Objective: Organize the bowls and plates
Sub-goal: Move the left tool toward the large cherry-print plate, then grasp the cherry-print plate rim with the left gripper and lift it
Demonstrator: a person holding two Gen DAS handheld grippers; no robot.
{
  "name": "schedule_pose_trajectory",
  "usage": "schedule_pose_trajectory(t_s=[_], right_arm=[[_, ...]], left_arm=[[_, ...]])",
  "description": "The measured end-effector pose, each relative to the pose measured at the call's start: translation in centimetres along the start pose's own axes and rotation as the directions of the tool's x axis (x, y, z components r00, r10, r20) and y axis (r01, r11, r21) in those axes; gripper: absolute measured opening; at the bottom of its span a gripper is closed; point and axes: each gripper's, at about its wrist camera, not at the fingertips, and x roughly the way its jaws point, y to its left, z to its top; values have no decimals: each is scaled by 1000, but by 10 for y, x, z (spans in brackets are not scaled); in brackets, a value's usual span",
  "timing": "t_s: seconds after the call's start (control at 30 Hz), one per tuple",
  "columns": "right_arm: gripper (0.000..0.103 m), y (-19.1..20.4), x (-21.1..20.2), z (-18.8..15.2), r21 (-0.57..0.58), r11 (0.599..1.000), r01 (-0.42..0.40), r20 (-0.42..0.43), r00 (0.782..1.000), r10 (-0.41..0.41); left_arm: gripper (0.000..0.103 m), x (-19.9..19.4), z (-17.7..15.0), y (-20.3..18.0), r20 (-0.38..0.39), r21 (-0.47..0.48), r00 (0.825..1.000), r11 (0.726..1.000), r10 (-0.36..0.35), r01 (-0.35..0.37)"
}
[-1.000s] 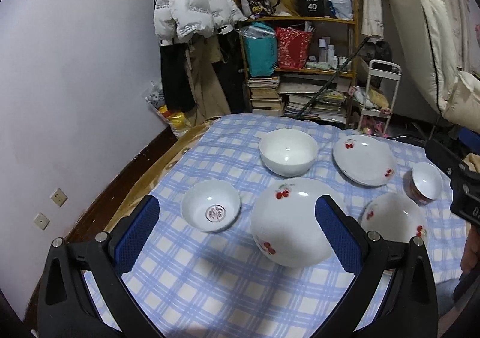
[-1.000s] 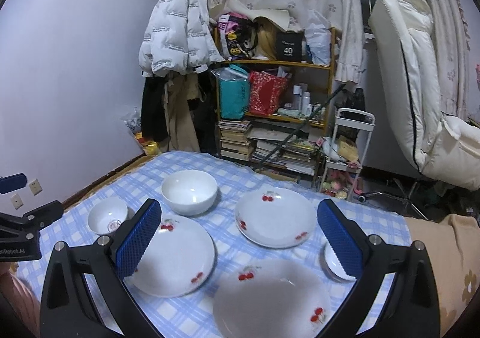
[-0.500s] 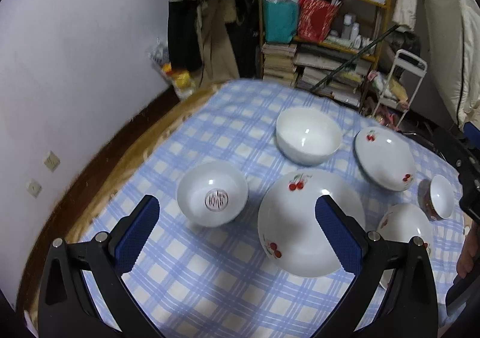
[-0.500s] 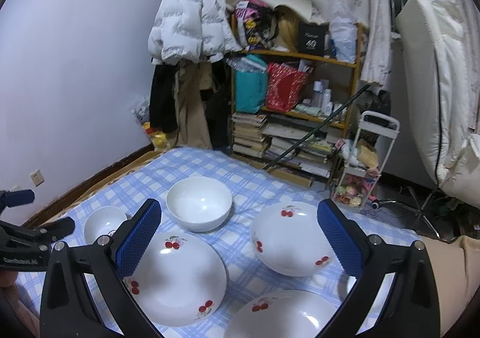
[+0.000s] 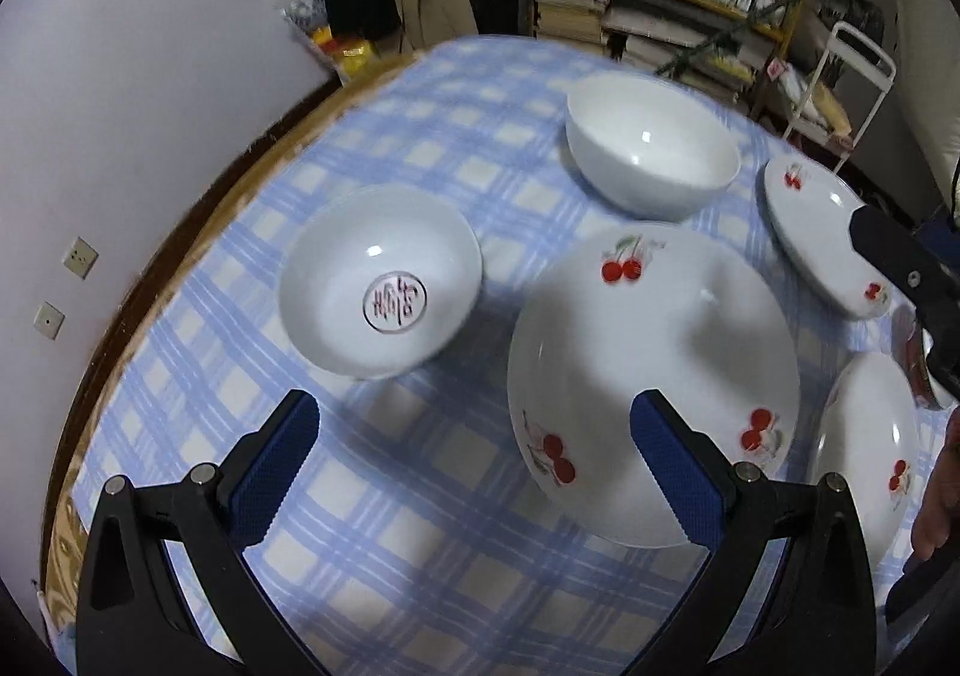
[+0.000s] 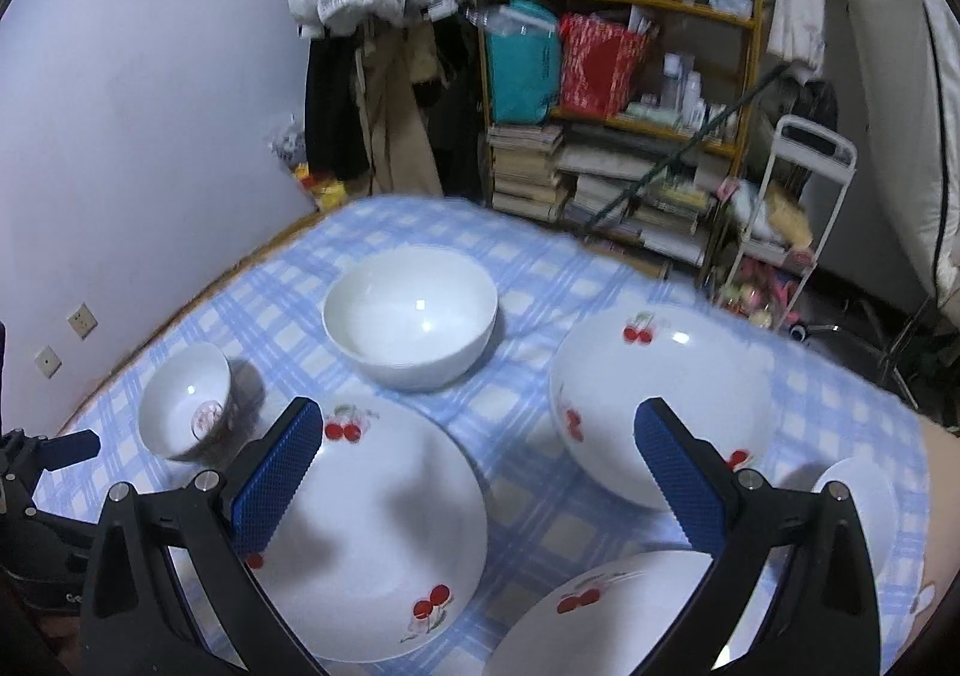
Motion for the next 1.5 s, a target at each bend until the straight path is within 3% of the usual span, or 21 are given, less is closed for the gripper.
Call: schedule_pose_trajectory(t_s=[0.4,0.47,0.57,0.7,0.83,0.87,1.0,1.07,1.23,1.37,1.5], right_arm=[[101,11,61,-22,-89,996,16,-166,986,-30],[95,10,69,-24,-99,995,18,-196,980,-38],[89,10,77,-27,-106,994,17,-239,970,-42],[70,6,85,-30,-98,995,3,-284,958,-31],[37,3,92,-32,-78,997,-21,-322,947,-5],[28,2,93,-33,-70,997,-31,-329,944,6],[15,3,96,-37,-55,997,-56,-353,935,33],[14,4,96,-38,-59,996,-62,-356,934,37],[15,8,98,-40,-87,994,-65,-355,934,30],[15,4,100,-40,-51,996,-73,-365,930,50],[15,-4,100,-42,4,994,-109,-373,922,103]], left_arm=[[100,49,1,1,-126,-32,991,999,-43,40],[99,54,1,1,-134,-33,990,999,-44,40],[88,60,1,-1,-155,-26,986,998,-58,55],[70,68,0,-5,-186,-17,979,996,-87,85],[41,73,0,-8,-207,-17,971,993,-117,117],[37,76,1,-9,-216,-27,967,991,-135,132],[28,80,5,-9,-223,-42,958,984,-178,173],[23,81,6,-7,-218,-49,957,981,-192,186],[23,86,10,-2,-215,-103,953,976,-212,194],[24,86,9,-5,-214,-89,954,976,-212,197],[25,86,9,-6,-243,-56,943,974,-226,219]])
